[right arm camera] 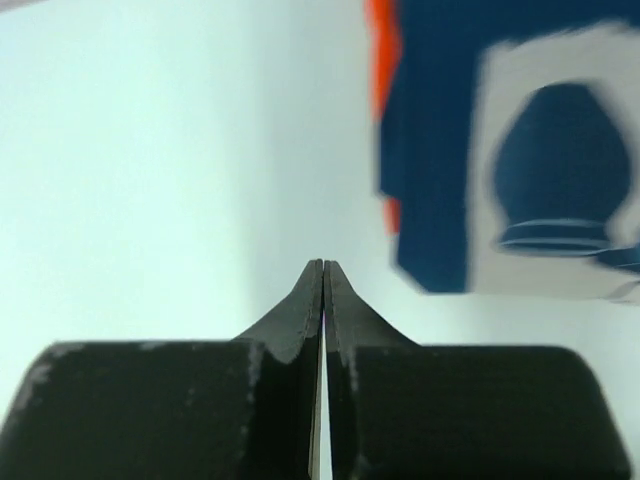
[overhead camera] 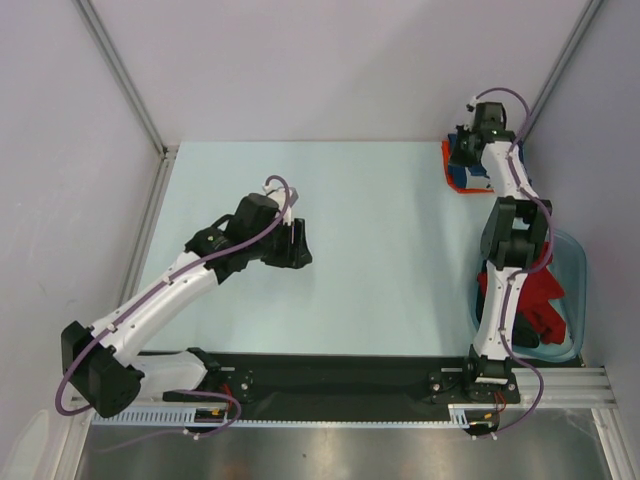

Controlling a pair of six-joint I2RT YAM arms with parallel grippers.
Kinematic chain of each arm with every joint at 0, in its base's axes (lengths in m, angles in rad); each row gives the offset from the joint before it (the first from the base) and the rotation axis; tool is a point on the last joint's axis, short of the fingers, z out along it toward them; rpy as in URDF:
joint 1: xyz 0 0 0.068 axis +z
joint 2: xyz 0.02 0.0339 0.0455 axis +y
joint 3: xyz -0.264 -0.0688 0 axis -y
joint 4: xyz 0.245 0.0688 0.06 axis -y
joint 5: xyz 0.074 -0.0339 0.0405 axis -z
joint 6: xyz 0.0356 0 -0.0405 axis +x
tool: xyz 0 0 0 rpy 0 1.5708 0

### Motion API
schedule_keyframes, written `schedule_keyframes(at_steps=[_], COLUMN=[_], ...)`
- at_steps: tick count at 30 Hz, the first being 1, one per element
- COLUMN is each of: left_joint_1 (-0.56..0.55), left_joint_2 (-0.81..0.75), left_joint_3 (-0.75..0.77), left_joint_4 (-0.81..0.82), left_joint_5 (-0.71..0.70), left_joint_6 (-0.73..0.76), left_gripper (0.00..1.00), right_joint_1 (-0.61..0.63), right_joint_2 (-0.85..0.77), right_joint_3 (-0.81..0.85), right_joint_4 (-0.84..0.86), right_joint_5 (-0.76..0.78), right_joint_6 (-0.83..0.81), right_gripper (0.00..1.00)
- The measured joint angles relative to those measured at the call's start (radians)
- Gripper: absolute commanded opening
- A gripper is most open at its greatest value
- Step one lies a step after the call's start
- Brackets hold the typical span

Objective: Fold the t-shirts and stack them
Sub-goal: Neatly place the folded tshirt to the corner

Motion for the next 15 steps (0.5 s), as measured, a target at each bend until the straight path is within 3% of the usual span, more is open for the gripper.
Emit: schedule_keyframes(at_steps=[4, 8, 11, 14, 15], left_joint_1=[0.0, 0.001, 0.001, 0.001, 0.002], left_joint_2=[-0.003, -0.004, -0.004, -0.004, -0.004], left_joint_3=[0.0, 0.0, 0.0, 0.0, -0.003], left_joint_4=[0.0, 0.011, 0.031, 0.057, 0.068], left_joint_5=[0.004, 0.029, 0.054, 0.073, 0.079], left_joint_6=[0.002, -0.006, -0.028, -0.064, -0.079], left_gripper=[0.63, 0.66, 0.68, 0.83, 0.84], right_joint_1=[0.059, 0.172, 0.257, 0.334, 0.356], right_joint_2=[-0.112, -0.38, -0.623, -0.887, -0.969], right_joint_3=[-0.175, -0.47, -0.645, -0.843, -0.912], right_joint_4=[-0.023, -0.059, -0.068, -0.057, -0.062], right_joint_5=[-0.084, -0.164, -0.208, -0.222, -0.215], right_joint_6=[0.016, 0.068, 0.102, 0.134, 0.148], right_gripper=[0.0, 0.03, 0.12, 0.43, 0.62])
